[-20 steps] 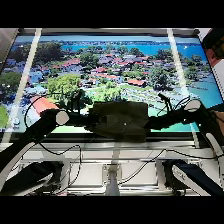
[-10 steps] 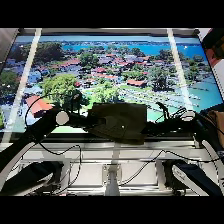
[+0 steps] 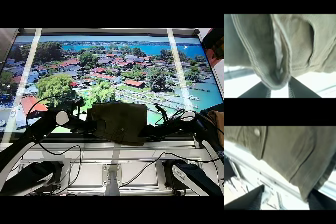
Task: Fold the clothes and pants, and hang the long-sleeved shirts on hangers.
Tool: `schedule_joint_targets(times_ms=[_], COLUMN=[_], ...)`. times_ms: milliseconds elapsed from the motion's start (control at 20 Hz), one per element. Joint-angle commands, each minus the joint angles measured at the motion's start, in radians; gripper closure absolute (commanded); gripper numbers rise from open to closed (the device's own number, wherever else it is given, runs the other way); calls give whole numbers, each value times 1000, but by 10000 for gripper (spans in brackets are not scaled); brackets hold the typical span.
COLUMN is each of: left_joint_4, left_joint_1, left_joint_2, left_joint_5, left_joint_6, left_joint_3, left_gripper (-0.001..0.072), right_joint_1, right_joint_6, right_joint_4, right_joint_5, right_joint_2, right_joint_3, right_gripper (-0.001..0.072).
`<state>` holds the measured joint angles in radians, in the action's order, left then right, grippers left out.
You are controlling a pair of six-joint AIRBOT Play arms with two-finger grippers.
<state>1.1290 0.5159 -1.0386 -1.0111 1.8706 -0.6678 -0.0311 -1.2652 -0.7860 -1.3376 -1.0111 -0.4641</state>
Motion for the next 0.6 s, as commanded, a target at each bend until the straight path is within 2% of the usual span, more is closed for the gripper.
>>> schedule_joint_targets(times_ms=[0, 200, 300, 400, 500, 550], left_joint_4=[0, 1, 0, 1, 0, 0], left_joint_1=[-37, -166, -248, -315, -369, -389], left_joint_2=[0, 1, 3, 20, 59, 85], left_joint_5=[-93, -190, -228, -227, -175, -141], left_joint_6=[0, -8, -46, -94, -154, -180], left_joint_3=[-4, -12, -12, -12, -12, -13], left_gripper=[447, 447, 447, 447, 448, 448], right_joint_1=[0, 0, 0, 0, 0, 0], right_joint_6=[-1, -2, -6, -5, 3, 2], right_joint_4=[-90, -205, -250, -278, -324, -368], right_joint_5=[-84, -145, -138, -110, -18, 54], right_joint_2=[0, 0, 0, 0, 0, 0], right_joint_3=[-42, -158, -222, -282, -319, -323], right_gripper=[102, 102, 102, 102, 109, 228])
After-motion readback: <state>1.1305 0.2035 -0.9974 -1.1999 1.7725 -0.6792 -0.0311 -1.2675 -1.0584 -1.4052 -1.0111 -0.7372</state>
